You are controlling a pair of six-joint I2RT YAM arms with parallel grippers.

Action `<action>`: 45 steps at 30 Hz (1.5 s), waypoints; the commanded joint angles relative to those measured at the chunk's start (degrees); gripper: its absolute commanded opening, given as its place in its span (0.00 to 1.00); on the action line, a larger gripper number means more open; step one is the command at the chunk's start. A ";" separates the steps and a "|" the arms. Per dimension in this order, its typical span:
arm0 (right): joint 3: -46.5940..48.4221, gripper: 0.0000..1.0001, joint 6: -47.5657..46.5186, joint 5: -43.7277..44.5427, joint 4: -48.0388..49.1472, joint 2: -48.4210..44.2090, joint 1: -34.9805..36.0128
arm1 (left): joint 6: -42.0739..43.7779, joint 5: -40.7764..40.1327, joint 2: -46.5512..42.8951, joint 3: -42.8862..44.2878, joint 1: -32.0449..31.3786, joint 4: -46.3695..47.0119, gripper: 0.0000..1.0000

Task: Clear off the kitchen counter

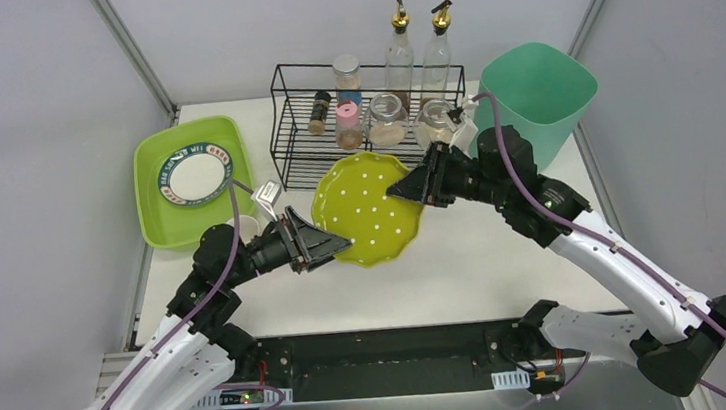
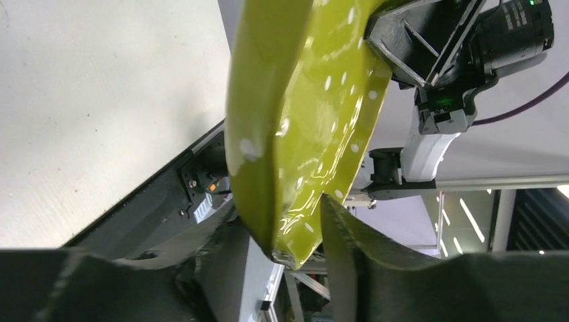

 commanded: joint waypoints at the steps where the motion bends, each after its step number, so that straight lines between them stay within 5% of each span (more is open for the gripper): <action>1: 1.44 0.00 3.52 0.81 11.12 -1.36 1.68 | 0.48 -0.94 -0.63 1.72 -0.09 1.29 0.38; 12: -2.13 0.00 6.61 3.51 11.09 -2.15 4.33 | 1.00 -1.45 -1.34 1.95 -0.09 0.35 0.00; 18: -6.30 0.05 8.12 4.53 12.00 -4.37 4.92 | 1.87 -2.65 -2.51 2.96 -0.09 -1.38 0.00; 29: -8.92 0.48 8.97 6.37 11.72 -7.42 4.98 | 2.37 -2.46 -3.57 4.07 -0.09 -3.47 0.00; 45: -10.45 0.56 8.87 9.20 10.69 -6.34 4.92 | 2.88 -3.07 -7.07 4.65 -0.09 -5.22 0.00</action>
